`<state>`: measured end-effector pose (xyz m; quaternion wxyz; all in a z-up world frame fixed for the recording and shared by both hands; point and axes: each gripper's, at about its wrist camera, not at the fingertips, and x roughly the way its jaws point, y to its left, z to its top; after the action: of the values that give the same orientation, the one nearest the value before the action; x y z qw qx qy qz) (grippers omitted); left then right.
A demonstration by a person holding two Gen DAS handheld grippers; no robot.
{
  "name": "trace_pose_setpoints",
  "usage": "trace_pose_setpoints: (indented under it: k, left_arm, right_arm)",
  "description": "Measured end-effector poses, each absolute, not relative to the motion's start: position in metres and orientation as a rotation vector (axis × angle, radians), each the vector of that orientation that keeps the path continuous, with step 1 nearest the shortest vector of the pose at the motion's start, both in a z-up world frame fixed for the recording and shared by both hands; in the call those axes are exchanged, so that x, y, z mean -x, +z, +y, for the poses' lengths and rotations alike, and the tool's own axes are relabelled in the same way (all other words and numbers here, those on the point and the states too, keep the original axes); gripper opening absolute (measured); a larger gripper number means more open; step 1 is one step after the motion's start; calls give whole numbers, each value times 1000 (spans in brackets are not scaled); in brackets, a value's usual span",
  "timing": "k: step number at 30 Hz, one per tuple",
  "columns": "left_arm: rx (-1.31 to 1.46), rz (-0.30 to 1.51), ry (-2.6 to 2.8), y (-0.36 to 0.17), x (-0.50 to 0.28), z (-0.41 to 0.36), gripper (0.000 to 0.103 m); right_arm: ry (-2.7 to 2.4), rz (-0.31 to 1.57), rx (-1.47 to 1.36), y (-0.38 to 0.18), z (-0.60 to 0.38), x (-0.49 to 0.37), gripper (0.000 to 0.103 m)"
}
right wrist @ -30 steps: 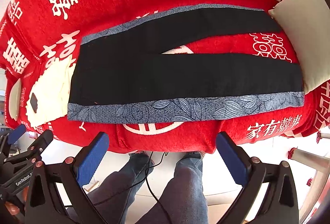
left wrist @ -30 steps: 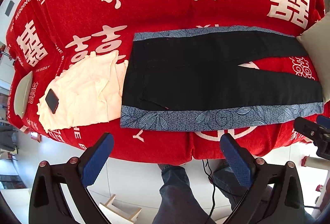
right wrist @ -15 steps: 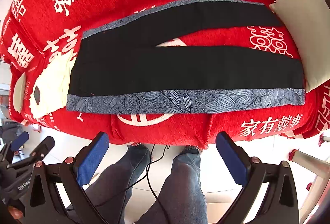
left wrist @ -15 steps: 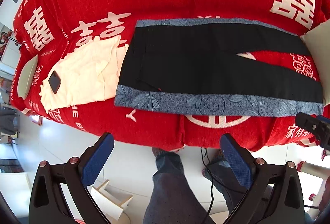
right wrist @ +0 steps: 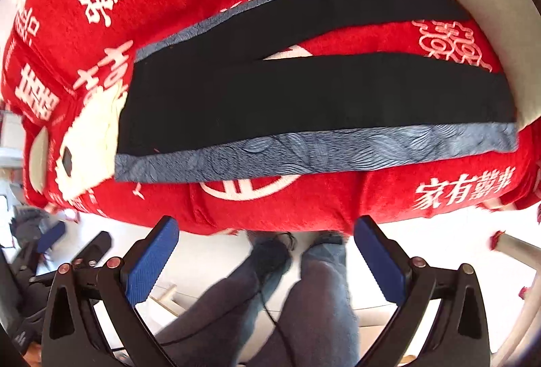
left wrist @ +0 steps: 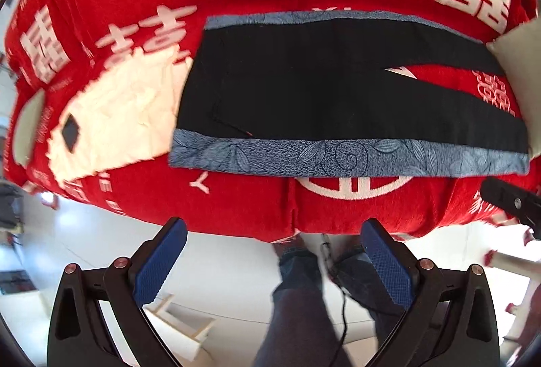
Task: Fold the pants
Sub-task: 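Grasp the patterned cuff band with the left gripper while the right gripper grasps it too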
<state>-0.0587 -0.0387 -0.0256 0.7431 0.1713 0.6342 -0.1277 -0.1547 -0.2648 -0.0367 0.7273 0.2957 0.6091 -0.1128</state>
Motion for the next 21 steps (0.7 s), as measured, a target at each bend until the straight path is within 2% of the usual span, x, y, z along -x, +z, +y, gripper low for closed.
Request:
trace_pose_setpoints:
  k: [3,8,9,11,12,13,16,21]
  left_arm:
    - [-238,1428,-300,-46,38,-20,103]
    - [-80,1460,-339,-102,1,8,103]
    - [-58,1482,-347,-122,-6,13,103]
    - [-27,1504,-347,-147,-14,20,103]
    - [4,1515,-356,-160,-17,24,103]
    - [26,1524,-363,-169,-19,27,103]
    - [89,1544,-390,-192,-20,34,103]
    - [166,1578,-423,-217,-23,42,103]
  right_arm:
    - [-203,1305,-790,-55,-264,151,103]
    - [-117,1233,-1093,-123,-260,146,103]
    - [-110,1225,-1126,-136,-257,145,99]
    - [-92,1199,-1191,-166,-252,143,86]
    - [-82,1188,-1234,-188,-250,141,74]
    - [-76,1180,-1259,-199,-249,140,70]
    - [-64,1108,-1369,-232,-250,141,69]
    - [-2,990,-1433,-246,-252,142,69]
